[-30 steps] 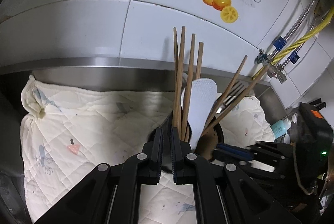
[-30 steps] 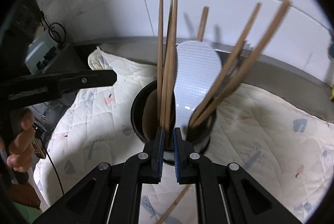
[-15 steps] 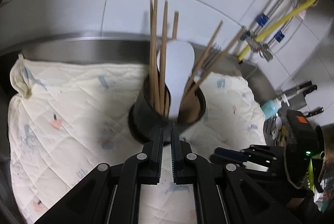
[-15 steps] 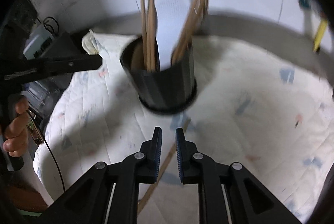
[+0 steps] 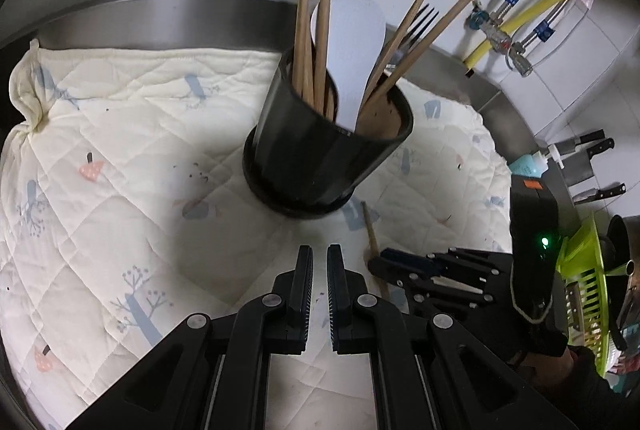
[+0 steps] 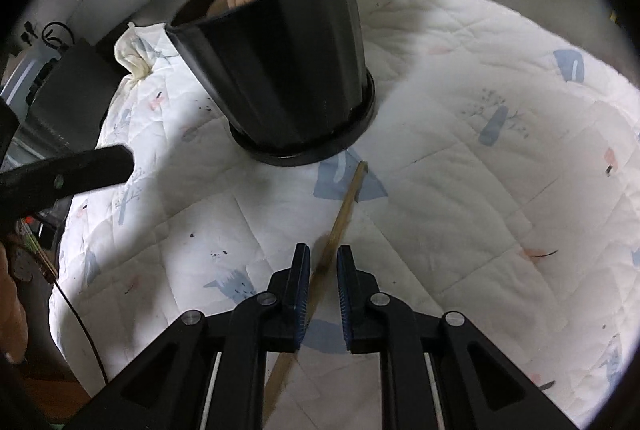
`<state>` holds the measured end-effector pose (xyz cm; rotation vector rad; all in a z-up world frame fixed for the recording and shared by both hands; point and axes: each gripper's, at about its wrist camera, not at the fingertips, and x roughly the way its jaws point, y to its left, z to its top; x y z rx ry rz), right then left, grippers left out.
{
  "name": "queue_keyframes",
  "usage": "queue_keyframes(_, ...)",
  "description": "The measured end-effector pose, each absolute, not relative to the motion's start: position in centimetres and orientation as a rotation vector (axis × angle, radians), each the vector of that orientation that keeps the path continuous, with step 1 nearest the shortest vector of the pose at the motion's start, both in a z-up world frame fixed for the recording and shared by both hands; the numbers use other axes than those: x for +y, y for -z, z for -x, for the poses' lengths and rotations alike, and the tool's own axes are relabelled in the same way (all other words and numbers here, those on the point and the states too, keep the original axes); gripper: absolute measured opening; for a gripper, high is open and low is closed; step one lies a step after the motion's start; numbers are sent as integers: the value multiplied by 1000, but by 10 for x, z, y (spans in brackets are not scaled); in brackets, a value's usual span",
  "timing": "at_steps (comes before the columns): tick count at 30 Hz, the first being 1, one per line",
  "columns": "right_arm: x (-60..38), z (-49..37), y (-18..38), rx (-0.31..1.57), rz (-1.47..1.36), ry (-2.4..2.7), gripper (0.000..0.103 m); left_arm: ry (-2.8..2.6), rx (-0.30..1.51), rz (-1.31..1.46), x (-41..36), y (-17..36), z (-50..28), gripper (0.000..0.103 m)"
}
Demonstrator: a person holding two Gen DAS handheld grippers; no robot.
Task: Organize utensils
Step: 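Close the right tool on the last loose chopstick beside the holder, then lift the chopstick upright and lower it into the holder with the right tool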
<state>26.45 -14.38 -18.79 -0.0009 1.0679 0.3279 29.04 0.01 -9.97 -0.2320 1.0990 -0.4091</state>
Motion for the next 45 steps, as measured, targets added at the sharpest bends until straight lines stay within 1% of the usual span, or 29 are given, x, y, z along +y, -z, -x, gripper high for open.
queue_keyframes(10,-139,-266,190,1061,14,-301,16,444,1167,197,-15,129,-294,8)
queue_keyframes(14,-137,-266,191,1059,26,-297,13,442,1193,192,-22,140,-296,8)
queue_keyframes(21,-148,-259,186,1025,-44,-318,12,442,1184,193,-22,139,-297,8)
queue_keyframes(26,-155,-244,163,951,-65,-347,11,457,1160,194,-20,126,-294,8)
queue_keyframes(33,-172,-216,117,788,-100,-383,9,517,1106,199,-27,103,-291,8)
queue_keyframes(39,-164,-214,82,676,-108,-387,9,519,1079,178,-35,88,-295,8)
queue_keyframes(45,-164,-218,43,564,-100,-401,9,500,1046,190,-25,76,-302,8)
